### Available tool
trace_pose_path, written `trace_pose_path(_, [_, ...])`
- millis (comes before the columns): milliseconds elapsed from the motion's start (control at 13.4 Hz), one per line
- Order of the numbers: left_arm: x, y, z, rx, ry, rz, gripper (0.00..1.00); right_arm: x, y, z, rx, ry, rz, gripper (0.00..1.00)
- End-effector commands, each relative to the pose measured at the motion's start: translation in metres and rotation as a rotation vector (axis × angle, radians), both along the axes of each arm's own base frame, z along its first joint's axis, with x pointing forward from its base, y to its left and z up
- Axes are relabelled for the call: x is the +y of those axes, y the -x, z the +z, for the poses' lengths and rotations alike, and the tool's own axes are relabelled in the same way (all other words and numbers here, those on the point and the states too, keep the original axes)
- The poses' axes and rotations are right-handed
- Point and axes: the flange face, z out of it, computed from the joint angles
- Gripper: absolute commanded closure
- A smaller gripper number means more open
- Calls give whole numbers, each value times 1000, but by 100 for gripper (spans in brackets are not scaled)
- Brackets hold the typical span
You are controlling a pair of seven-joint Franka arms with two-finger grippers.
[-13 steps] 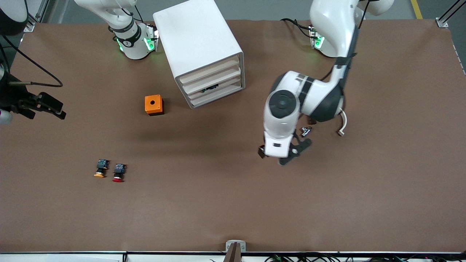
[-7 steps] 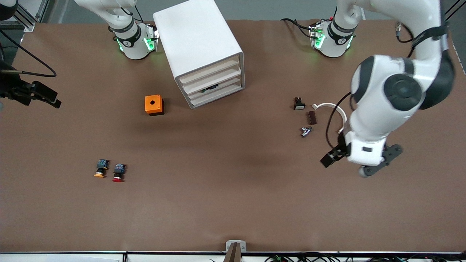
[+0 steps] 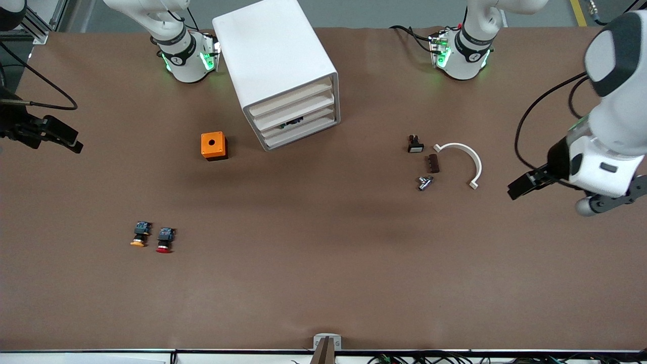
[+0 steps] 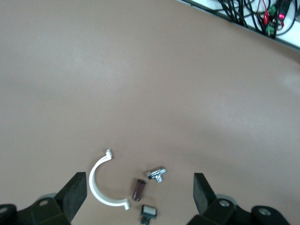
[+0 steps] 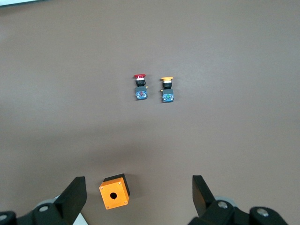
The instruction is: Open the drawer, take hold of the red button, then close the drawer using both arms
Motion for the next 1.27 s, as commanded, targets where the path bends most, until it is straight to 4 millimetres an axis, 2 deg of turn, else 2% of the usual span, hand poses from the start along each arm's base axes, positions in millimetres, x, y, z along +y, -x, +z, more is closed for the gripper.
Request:
trace_pose_path(0, [12, 31, 15, 32, 12, -56, 0, -2, 5, 6, -3, 23, -19, 0])
trace_pose_path(374, [10, 82, 24, 46, 18, -107, 0, -2, 6, 4, 9, 23, -19, 0])
trace_pose_path(523, [-3, 100, 24, 40, -72, -146, 0, 0, 6, 5, 7, 23, -16, 0])
trace_pose_path(672, [1, 116, 24, 39, -101, -165, 0, -1, 6, 5, 7, 23, -22, 0])
trace_pose_path(971, [17, 123, 33, 30, -112, -243, 0, -1, 7, 3, 12, 23, -25, 0])
trace_pose_path(1195, [23, 113, 44, 16, -103, -296, 0, -2, 7, 3, 12, 23, -26, 0])
